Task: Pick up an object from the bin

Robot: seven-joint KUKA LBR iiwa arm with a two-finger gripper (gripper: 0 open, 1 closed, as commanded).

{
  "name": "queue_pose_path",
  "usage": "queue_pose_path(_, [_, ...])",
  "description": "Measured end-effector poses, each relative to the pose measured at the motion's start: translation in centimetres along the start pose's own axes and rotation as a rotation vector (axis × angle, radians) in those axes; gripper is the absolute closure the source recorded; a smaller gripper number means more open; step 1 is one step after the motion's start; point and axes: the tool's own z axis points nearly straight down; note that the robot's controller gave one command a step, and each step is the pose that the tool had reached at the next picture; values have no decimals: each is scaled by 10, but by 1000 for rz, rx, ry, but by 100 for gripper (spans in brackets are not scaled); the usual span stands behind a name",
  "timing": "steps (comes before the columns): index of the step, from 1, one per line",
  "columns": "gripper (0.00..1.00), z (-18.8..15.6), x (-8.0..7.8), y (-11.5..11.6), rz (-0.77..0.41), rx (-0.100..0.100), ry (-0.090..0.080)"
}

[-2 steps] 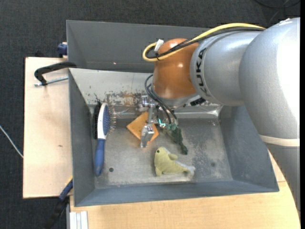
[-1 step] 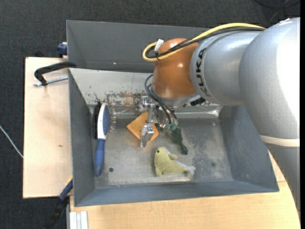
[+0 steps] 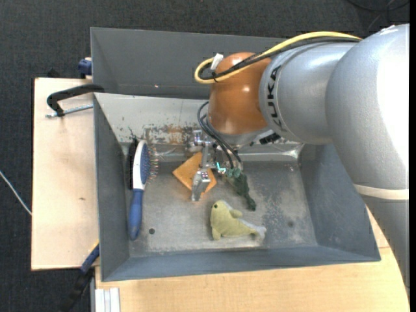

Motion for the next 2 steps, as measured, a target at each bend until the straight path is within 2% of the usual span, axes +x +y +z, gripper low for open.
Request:
queue_pose_path(1, [100,0,0,0,0,0,1])
queue_pose_path(2, [0,0,0,0,0,0,0])
